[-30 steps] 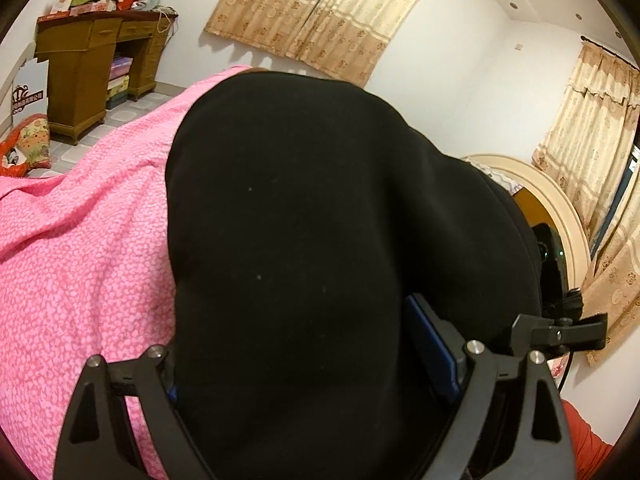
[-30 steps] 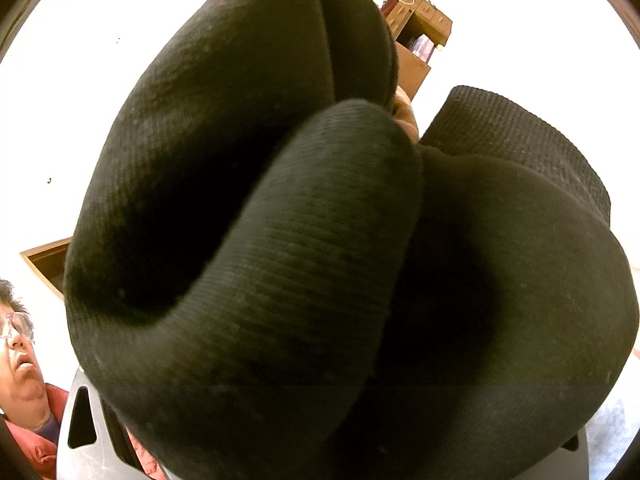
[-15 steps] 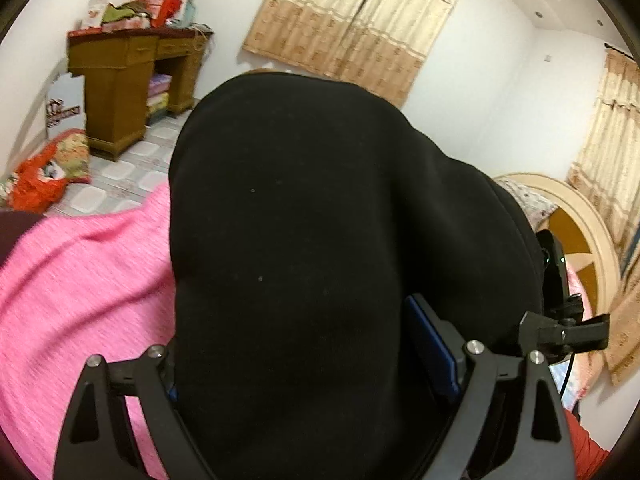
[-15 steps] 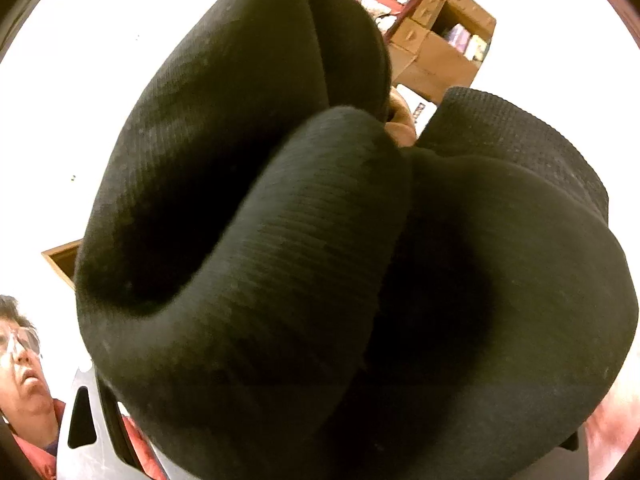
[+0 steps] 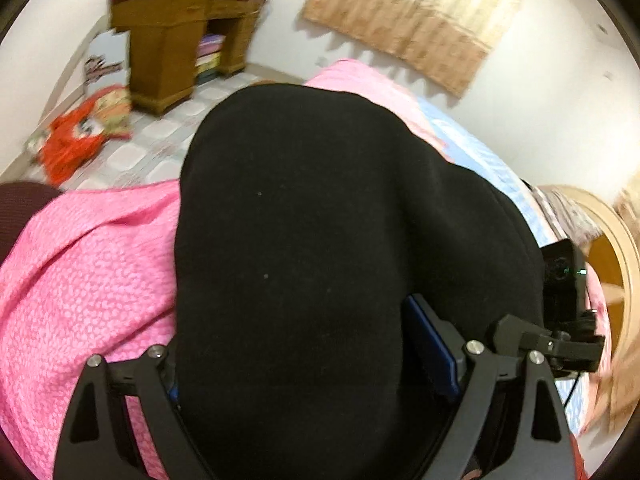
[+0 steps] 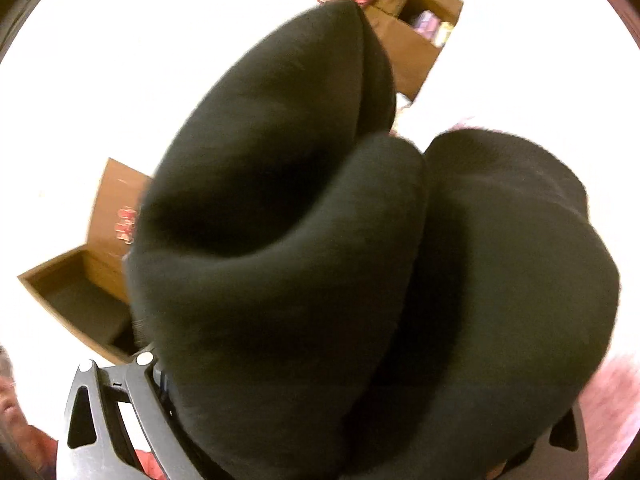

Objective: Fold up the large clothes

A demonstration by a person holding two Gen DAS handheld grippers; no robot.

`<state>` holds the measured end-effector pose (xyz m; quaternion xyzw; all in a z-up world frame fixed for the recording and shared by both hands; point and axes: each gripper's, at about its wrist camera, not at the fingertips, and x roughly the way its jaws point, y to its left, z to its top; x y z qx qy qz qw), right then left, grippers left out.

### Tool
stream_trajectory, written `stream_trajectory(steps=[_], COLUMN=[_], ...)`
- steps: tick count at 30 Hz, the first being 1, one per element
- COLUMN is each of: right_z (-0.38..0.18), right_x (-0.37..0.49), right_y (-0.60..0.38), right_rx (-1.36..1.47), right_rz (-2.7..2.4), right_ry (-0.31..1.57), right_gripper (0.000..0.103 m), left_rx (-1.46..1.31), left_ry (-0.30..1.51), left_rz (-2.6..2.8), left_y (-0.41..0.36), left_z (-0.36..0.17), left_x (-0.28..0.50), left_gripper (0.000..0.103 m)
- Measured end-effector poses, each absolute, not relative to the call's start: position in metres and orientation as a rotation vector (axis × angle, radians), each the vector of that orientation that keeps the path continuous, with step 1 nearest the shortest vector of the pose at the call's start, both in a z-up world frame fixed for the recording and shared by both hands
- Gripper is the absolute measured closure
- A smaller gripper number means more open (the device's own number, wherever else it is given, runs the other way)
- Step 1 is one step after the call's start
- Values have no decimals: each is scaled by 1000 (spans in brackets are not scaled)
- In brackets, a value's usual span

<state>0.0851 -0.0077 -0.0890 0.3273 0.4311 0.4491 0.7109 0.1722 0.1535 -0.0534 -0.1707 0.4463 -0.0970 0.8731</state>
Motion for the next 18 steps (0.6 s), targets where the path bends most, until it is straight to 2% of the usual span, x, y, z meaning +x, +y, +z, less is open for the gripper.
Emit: stream_trajectory(steps=[4,7,11,18], right_z=[-88,-97,-90,-39], right_x=[112,129,106,43], right_y=[8,3,-26,-102], right_rx=[510,554,595,566], right_rz=[887,879,868,732], right_ry=[955,987,1003,942], right_gripper=[1,1,1,1], left_rx=[-468,-465,-362,-270], left_ry=[957,965,945,932], left_rz=[-129,-107,-112,-105], left_y=[176,173,157,146], left_z=[-67,-69,-61,-59], left_x=[173,173,170,167], left_gripper=[11,9,2,2])
